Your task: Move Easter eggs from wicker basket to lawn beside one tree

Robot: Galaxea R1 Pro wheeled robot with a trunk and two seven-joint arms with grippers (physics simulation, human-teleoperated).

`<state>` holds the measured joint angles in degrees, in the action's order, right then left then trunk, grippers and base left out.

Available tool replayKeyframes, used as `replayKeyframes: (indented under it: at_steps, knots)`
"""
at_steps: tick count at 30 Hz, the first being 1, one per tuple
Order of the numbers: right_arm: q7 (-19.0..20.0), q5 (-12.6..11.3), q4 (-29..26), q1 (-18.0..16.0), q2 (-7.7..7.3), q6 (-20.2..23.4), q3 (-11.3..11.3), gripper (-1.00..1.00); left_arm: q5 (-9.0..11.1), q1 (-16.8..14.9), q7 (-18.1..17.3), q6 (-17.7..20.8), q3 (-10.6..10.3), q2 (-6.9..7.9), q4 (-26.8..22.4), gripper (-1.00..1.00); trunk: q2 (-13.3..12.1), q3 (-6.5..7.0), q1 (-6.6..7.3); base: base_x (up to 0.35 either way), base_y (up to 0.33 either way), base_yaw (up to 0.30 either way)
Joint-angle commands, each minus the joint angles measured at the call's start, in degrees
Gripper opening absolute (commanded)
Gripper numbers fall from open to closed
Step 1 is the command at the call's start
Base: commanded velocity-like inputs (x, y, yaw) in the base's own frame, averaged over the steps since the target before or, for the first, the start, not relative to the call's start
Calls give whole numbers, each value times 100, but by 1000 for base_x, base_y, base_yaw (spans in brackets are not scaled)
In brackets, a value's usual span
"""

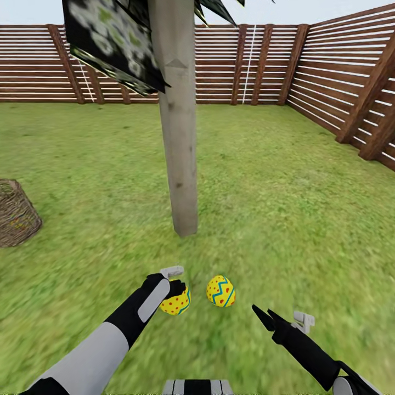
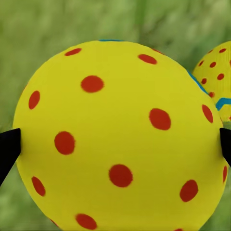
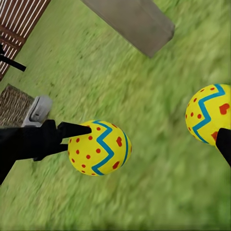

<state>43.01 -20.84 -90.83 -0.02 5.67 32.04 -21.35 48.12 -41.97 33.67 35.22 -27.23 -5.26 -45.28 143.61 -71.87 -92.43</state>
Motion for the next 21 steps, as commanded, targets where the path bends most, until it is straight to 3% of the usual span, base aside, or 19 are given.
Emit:
replayKeyframes:
  at_steps: [1,10,21]
  knots:
    - [6,-36,-5,-1,4,43,-10,100,57,-4,60,-39,-45,4,-7,-100,3,-27,-2,0,0,0]
    - [6,-36,-5,-6,4,47,-9,100,57,3,61,-116,-141,9,-7,-100,5,-49,-4,1,0,0]
    - [6,-37,-5,-7,4,47,-9,100,57,4,61,-118,-143,7,-7,-100,5,-49,-4,105,20,0]
